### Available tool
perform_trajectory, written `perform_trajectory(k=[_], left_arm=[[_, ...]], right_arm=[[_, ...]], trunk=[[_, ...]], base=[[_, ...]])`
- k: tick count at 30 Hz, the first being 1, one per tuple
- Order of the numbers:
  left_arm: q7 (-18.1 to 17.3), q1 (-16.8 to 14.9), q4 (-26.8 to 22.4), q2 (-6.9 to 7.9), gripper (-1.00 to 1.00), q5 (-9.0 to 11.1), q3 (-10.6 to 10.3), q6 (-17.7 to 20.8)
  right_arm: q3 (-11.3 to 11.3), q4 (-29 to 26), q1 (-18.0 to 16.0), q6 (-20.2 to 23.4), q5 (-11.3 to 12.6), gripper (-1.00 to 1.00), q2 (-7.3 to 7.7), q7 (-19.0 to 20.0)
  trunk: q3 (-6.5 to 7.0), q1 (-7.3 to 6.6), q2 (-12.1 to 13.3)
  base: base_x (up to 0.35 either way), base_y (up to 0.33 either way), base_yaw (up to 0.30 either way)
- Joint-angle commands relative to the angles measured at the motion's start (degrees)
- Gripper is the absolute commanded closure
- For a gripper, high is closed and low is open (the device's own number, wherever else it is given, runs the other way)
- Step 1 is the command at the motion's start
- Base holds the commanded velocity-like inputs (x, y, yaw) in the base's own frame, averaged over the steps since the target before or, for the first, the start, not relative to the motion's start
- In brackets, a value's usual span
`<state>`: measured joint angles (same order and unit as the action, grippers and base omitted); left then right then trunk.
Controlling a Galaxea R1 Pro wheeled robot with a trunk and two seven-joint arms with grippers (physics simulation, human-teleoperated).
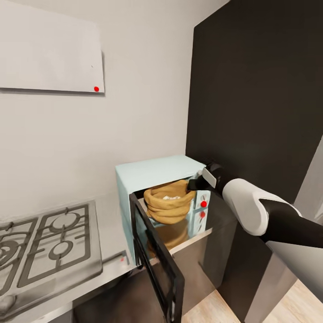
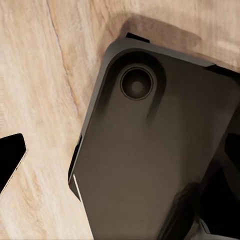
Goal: In the kitchen, take the popcorn bag from the countertop, put it into the microwave, and heat it until the popcorn is cooked so the cooked popcorn ends up inside the bag.
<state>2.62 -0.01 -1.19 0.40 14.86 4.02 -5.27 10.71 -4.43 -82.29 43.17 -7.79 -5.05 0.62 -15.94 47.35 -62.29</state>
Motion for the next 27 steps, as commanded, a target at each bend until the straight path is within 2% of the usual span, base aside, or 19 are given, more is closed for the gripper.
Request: perform_trajectory(k=[1,7,16,17,18,19,27], left_arm=[[0.0,0.0,0.0,-0.01,-1.0,0.0,0.4,-0.1],[0.0,0.0,0.0,0.03,-1.0,0.0,0.3,-0.1],[0.0,0.0,0.0,0.04,-1.0,0.0,0.3,-0.1],[0.0,0.0,0.0,0.04,-1.0,0.0,0.3,-0.1],[0.0,0.0,0.0,0.04,-1.0,0.0,0.3,-0.1],[0.0,0.0,0.0,0.04,-1.0,0.0,0.3,-0.1],[0.0,0.0,0.0,0.04,-1.0,0.0,0.3,-0.1]], right_arm=[[0.6,0.5,0.0,0.3,-0.2,1.0,-0.05,0.3],[0.9,0.5,0.0,0.2,-0.2,1.0,0.03,0.3],[1.2,0.5,0.0,0.2,-0.1,1.0,0.13,0.3],[1.5,0.5,0.0,0.2,-0.1,-1.0,0.13,0.4],[2.6,0.4,0.0,0.6,-0.1,-1.0,0.13,0.7],[2.8,0.3,0.0,0.8,-0.1,-1.0,0.13,0.8],[3.1,0.1,0.0,4.9,0.0,-1.0,0.3,3.7]], trunk=[[-0.08,0.01,0.0],[-0.08,0.01,0.0],[-0.08,0.01,0.0],[-0.08,0.01,0.0],[-0.08,0.01,0.0],[-0.08,0.01,0.0],[-0.08,0.01,0.0]], base=[[0.0,0.281,0.0],[0.0,0.257,0.0],[0.0,0.013,0.0],[0.0,0.0,0.0],[0.0,0.0,0.0],[0.0,0.0,0.0],[0.0,0.0,0.0]])
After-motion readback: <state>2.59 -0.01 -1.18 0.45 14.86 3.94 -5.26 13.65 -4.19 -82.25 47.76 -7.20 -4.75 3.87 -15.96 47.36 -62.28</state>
